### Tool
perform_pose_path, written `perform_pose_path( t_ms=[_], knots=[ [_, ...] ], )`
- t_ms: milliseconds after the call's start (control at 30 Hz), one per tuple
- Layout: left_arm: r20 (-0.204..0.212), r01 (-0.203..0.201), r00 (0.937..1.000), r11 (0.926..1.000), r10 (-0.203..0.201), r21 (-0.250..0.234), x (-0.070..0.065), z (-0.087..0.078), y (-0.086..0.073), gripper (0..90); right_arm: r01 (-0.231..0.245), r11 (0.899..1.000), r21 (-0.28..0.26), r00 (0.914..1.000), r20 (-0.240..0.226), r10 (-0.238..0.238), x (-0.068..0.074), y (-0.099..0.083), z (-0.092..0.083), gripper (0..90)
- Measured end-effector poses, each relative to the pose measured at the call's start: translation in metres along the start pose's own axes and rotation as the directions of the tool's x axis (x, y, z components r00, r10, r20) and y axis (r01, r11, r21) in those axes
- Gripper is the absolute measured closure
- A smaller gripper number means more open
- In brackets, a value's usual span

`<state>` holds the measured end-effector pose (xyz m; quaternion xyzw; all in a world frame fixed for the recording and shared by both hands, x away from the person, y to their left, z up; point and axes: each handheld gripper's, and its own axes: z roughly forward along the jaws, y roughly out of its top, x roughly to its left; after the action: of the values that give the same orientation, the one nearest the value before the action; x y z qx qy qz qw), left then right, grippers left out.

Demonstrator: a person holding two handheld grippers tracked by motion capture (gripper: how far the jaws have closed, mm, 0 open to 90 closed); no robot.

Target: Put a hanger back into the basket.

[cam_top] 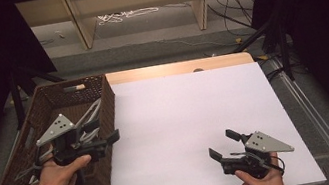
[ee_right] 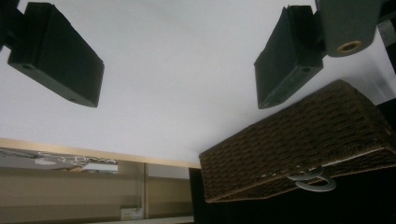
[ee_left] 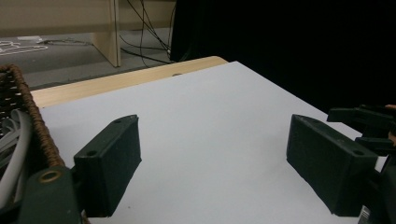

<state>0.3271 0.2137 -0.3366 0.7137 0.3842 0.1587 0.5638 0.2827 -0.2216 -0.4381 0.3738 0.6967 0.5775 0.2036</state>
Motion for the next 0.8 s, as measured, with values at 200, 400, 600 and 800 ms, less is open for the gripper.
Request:
perform_pose_path(
  t_ms=[200,400,600,800],
  knots=[
    [0.004,-0.012,0.9999,0.9999,0.012,0.003,-0.007,0.006,-0.006,17.0,0.004,1.000,0.008,1.0000,0.004,-0.004,0.000,0.000,0.000,16.5],
    [0.019,-0.046,0.9987,0.9989,0.046,-0.004,-0.020,0.014,-0.011,17.0,0.004,1.000,0.005,1.0000,0.004,-0.004,0.000,0.000,0.000,16.3],
    [0.039,-0.063,0.9972,0.9977,0.064,-0.026,-0.027,0.020,-0.017,17.0,0.002,1.000,0.002,1.0000,0.001,-0.002,0.000,0.000,0.000,16.3],
    [0.043,-0.054,0.9976,0.9982,0.055,-0.027,-0.030,0.026,-0.029,17.0,0.002,1.000,0.004,1.0000,0.005,-0.002,0.001,0.000,-0.001,16.3]
  ],
)
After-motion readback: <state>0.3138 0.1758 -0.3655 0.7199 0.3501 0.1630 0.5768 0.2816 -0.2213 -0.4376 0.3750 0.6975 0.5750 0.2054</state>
